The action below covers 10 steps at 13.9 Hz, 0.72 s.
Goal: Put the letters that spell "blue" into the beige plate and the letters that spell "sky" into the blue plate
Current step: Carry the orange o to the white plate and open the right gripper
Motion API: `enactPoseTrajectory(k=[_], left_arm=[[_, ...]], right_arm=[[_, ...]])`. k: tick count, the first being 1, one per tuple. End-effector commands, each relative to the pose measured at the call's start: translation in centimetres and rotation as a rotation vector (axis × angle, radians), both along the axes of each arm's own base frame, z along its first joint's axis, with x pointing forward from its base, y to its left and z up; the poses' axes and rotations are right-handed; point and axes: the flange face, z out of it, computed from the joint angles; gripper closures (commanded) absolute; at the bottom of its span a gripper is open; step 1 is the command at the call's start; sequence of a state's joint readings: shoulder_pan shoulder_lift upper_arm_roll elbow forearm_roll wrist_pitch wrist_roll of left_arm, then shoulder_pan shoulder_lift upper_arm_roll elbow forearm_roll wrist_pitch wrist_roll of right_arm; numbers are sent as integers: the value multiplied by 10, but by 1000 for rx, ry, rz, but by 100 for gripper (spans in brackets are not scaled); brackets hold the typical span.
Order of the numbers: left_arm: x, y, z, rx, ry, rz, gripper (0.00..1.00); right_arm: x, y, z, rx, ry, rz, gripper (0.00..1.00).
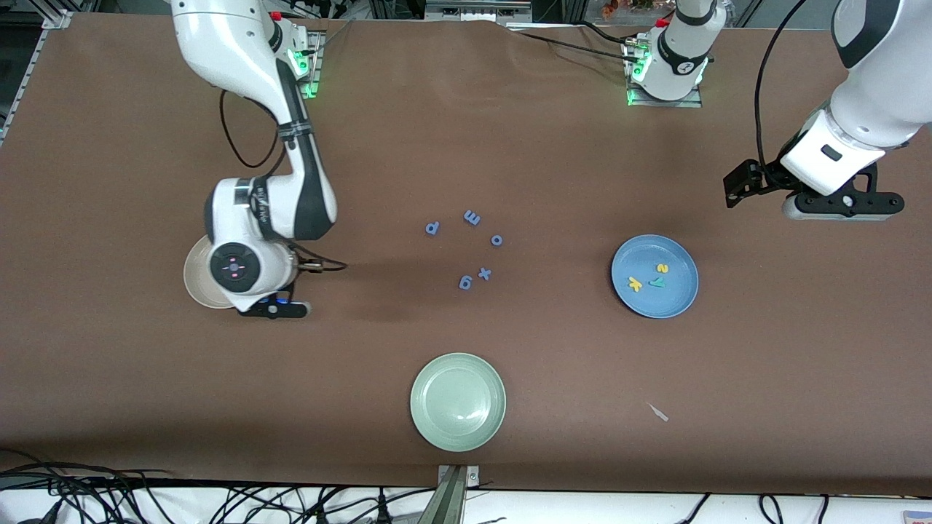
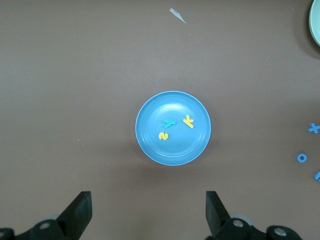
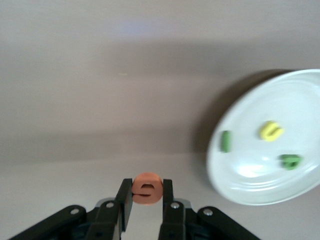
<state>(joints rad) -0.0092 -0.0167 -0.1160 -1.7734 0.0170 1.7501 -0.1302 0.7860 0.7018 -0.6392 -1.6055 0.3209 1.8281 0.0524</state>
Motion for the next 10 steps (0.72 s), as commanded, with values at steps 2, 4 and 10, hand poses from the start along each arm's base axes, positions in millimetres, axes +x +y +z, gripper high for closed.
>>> enactPoseTrajectory(k=[2,4,10], left_arm=[[3,1,6,-10,5,-6,0],[3,1,6,-8,5,-8,0],[3,0,6,-10,5,-6,0]], right_arm=[[-10,-59,-6,49,24,75,84],[-21,-95,-10,81,7,105,84],[-55,-138,-39,89,-51,140,72]])
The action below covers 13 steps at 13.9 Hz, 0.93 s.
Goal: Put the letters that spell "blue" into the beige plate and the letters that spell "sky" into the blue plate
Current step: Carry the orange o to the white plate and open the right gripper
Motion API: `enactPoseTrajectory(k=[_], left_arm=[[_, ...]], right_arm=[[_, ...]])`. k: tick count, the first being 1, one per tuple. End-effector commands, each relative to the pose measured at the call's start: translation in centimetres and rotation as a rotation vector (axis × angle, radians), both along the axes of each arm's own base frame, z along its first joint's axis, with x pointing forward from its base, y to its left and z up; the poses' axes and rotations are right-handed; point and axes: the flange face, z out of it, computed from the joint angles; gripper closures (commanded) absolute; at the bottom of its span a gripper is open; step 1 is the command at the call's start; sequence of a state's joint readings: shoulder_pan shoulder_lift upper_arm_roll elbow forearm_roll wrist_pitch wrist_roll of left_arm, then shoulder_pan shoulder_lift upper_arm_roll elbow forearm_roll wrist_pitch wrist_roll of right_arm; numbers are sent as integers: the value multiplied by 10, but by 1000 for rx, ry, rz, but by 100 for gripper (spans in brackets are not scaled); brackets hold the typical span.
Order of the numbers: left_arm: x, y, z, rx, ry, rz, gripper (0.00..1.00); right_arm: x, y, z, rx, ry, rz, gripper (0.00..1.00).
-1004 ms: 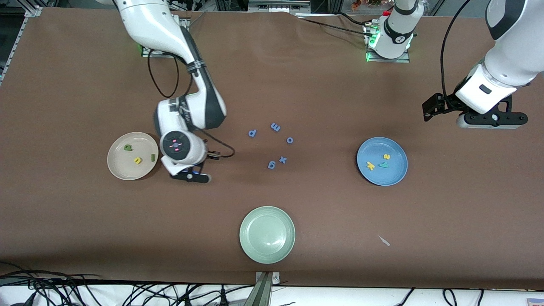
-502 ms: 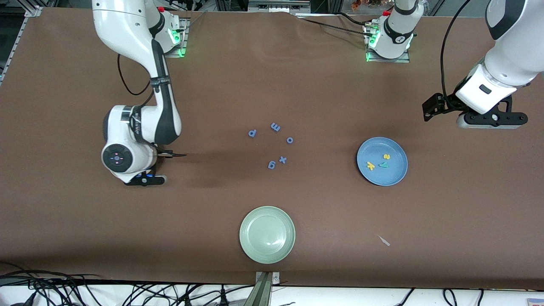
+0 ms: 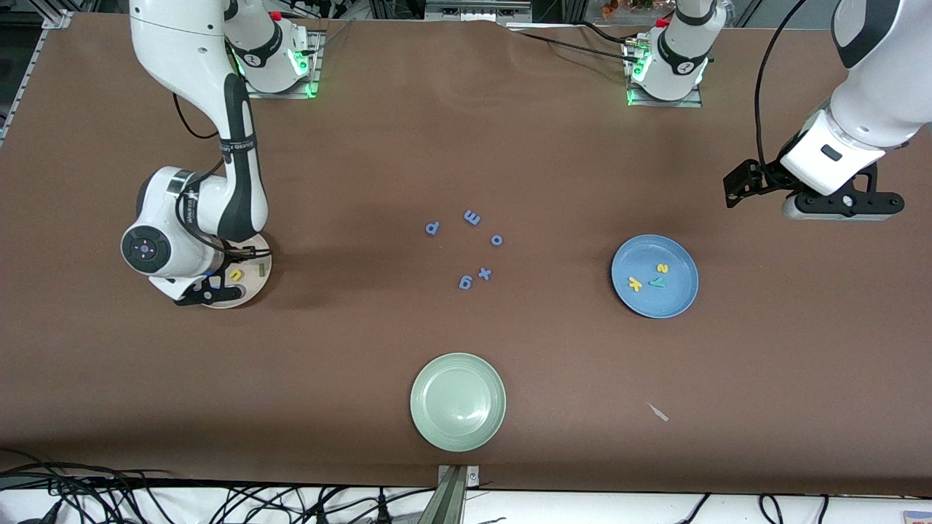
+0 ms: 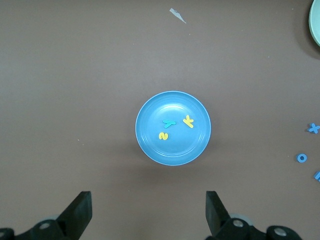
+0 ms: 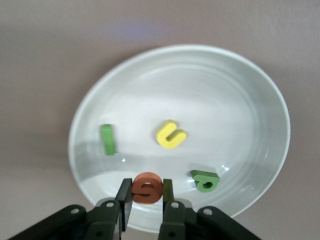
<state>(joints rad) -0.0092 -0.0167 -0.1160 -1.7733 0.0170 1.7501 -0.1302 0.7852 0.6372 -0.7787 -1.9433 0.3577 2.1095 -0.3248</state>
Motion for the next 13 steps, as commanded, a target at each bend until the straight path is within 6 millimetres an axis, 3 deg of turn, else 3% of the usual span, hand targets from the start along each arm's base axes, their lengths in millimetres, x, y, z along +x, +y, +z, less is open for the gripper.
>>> enactPoseTrajectory(k=[1,2,7,13], left_arm=[[3,0,6,-10,6,-8,0],[3,0,6,-10,6,-6,0],[2,0,6,-10,4,-8,0],[3,1,6,-10,6,-6,0]], right_arm=[[-11,4,5,40,-20,-3,9],[-2,12,16,51,-22,8,0],[29,60,79,65,37,-85,0],[38,100,109,42,9,-133,0]])
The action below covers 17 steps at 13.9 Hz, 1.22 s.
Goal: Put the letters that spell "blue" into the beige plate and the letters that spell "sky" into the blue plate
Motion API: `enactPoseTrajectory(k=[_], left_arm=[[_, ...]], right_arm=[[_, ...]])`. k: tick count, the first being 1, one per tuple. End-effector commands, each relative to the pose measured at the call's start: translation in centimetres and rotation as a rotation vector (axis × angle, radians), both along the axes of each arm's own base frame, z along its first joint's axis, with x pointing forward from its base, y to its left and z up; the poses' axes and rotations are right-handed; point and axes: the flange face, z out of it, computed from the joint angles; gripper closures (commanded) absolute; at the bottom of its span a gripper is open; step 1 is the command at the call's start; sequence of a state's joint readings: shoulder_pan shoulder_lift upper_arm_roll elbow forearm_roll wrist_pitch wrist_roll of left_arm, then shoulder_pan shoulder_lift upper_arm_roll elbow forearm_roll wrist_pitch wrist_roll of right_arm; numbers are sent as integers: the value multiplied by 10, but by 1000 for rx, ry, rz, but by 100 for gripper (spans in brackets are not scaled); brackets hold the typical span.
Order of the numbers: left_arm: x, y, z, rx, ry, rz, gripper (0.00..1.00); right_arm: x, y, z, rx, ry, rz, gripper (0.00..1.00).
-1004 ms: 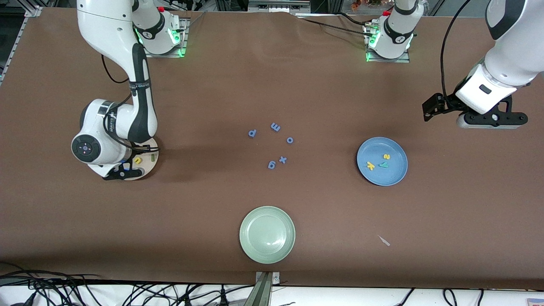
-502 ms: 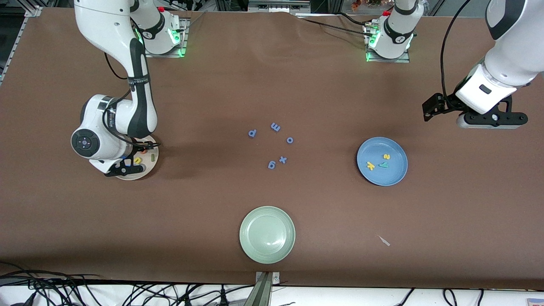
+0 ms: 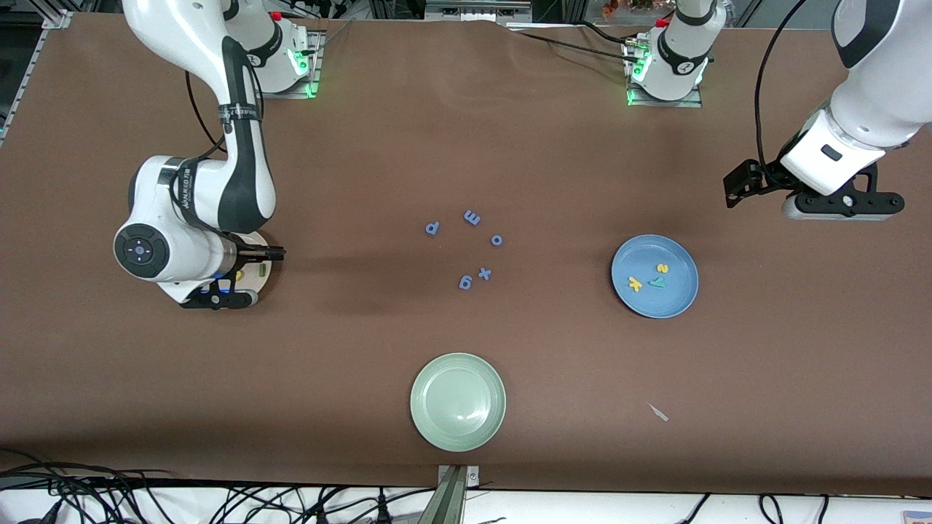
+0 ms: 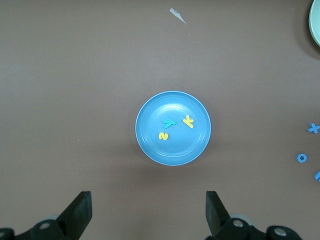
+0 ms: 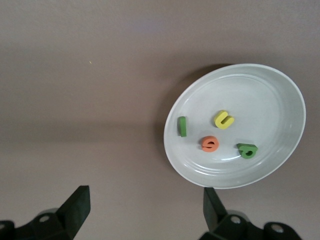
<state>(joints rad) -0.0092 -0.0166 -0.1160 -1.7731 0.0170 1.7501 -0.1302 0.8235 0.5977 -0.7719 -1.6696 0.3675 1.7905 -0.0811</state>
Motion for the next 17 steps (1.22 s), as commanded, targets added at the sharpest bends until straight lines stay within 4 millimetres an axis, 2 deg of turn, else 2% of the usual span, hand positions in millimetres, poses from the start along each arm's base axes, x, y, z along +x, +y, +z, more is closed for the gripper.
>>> enactPoseTrajectory(k=[1,4,7,9,12,15,17], left_arm=[[3,1,6,-10,6,-5,0],[3,1,6,-10,6,-6,0],[3,1,6,-10,6,-8,0],[3,0,6,-10,6,-11,0],[3,1,6,-10,6,-6,0],[3,0,6,-10,6,-8,0],[3,1,6,-10,6,-5,0]], right_arm=[[5,18,25,5,-17,0,0],[6,31,45,-3,-10,6,0],[3,21,86,-15,-61,33,0],[-2,8,110,-16,-69,77,0],[-12,-23,142,-7,-100,81,0],[-21,-53,169,20,-123,81,0],[-28,-64,186,43,-131,75,0]])
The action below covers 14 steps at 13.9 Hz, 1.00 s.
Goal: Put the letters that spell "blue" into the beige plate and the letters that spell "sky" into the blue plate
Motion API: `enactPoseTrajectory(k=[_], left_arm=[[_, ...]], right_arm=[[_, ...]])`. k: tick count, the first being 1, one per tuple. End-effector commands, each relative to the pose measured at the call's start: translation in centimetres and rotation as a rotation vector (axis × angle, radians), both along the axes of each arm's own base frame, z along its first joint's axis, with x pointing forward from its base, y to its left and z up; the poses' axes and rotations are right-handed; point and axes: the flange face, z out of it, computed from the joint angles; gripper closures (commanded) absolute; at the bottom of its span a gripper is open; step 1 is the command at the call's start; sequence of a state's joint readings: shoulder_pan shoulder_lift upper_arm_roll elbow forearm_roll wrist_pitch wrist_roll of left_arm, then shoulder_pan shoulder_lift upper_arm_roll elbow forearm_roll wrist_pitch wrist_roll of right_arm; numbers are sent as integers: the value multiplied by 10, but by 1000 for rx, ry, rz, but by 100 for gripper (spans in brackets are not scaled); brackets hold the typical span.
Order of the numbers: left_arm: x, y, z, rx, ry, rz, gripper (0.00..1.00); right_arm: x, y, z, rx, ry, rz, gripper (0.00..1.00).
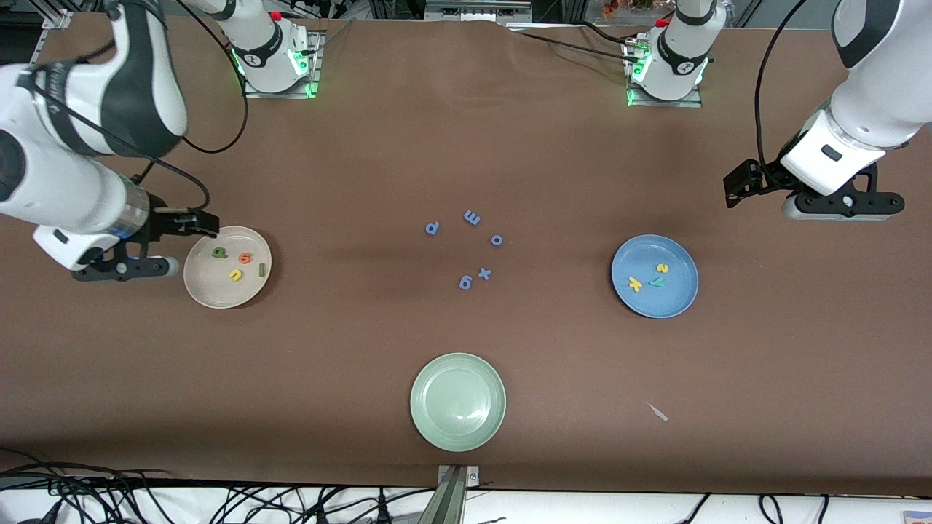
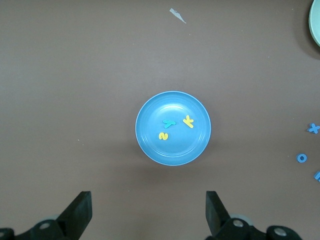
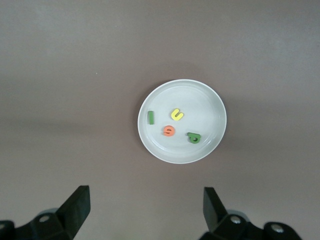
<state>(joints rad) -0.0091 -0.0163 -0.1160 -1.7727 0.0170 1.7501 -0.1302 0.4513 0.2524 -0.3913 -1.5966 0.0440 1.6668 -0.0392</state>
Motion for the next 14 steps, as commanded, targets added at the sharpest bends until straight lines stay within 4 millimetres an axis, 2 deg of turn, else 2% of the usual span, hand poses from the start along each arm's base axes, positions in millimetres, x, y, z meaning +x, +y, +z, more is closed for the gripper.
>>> enactPoseTrajectory(k=[1,2,6,8,11,14], left_arm=[[2,1,6,-10,4,-5,0],[2,1,6,-10,4,-5,0],[3,1,5,-10,6,-5,0],[3,1,5,-10,6,-5,0],[3,0,5,-10,6,-6,0],[2,0,6,-10,4,-5,0]], right_arm=[[-20,-18,22,22,8,-9,0],[-22,-28,26,24,16,-18,0],[-42,-48,56,48,43,-43,0],[-46,-52,72,55,22,-46,0],[-41,-63,83,50,-6,-69,0],[-37,-71,78,56,-11,-83,0]])
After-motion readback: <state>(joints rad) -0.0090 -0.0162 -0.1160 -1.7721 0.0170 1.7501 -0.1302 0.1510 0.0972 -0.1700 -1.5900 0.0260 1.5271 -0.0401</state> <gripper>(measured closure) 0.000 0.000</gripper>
